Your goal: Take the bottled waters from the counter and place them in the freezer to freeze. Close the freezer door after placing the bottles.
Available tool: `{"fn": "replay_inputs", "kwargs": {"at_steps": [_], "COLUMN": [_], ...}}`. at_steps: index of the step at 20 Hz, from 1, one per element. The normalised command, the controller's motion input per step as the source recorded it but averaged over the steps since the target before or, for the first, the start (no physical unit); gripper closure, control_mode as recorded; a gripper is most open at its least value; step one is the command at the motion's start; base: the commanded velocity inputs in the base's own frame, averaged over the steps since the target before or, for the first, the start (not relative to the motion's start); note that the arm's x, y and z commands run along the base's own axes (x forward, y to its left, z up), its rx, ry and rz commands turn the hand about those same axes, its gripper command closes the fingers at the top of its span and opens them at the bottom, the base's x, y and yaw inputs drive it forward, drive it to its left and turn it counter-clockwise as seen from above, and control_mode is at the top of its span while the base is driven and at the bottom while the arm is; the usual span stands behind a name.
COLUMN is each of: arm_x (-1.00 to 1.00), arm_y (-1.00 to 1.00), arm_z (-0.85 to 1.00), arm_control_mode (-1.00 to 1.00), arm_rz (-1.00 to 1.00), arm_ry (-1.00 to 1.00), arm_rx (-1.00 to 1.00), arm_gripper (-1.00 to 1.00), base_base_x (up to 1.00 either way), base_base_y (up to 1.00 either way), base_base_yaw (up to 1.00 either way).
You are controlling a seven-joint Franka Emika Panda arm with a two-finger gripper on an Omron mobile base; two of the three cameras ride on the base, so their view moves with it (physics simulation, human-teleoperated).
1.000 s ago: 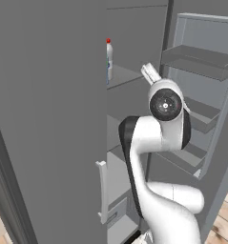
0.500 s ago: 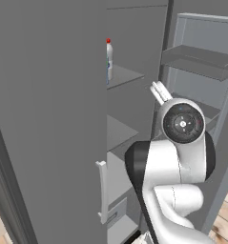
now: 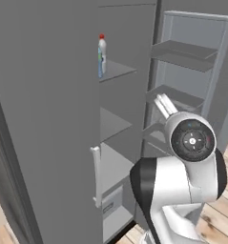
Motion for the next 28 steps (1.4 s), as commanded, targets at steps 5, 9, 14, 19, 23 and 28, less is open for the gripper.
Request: {"fn": "replay_inputs", "kwargs": {"at_steps": [5, 9, 14, 19, 23, 28], "arm_x": [0.00, 0.00, 0.00, 0.00, 0.00, 0.00], "arm_y": [0.00, 0.00, 0.00, 0.00, 0.00, 0.00], "arm_z": [0.00, 0.00, 0.00, 0.00, 0.00, 0.00], "arm_control_mode": [1.00, 1.00, 1.00, 1.00, 1.00, 1.00], "arm_rz": [0.00, 0.00, 0.00, 0.00, 0.00, 0.00], "arm_ry": [0.00, 0.00, 0.00, 0.00, 0.00, 0.00], "arm_rx": [0.00, 0.00, 0.00, 0.00, 0.00, 0.00], "arm_gripper": [-1.00, -1.00, -1.00, -1.00, -1.00, -1.00], "base_base_x": [-1.00, -0.93, -0.39, -0.12, 0.08, 0.22], "base_base_y": [-0.05, -0.44, -0.81, -0.83, -0.80, -0.79], "base_base_yaw": [0.00, 0.00, 0.11, 0.28, 0.29, 0.33]}}
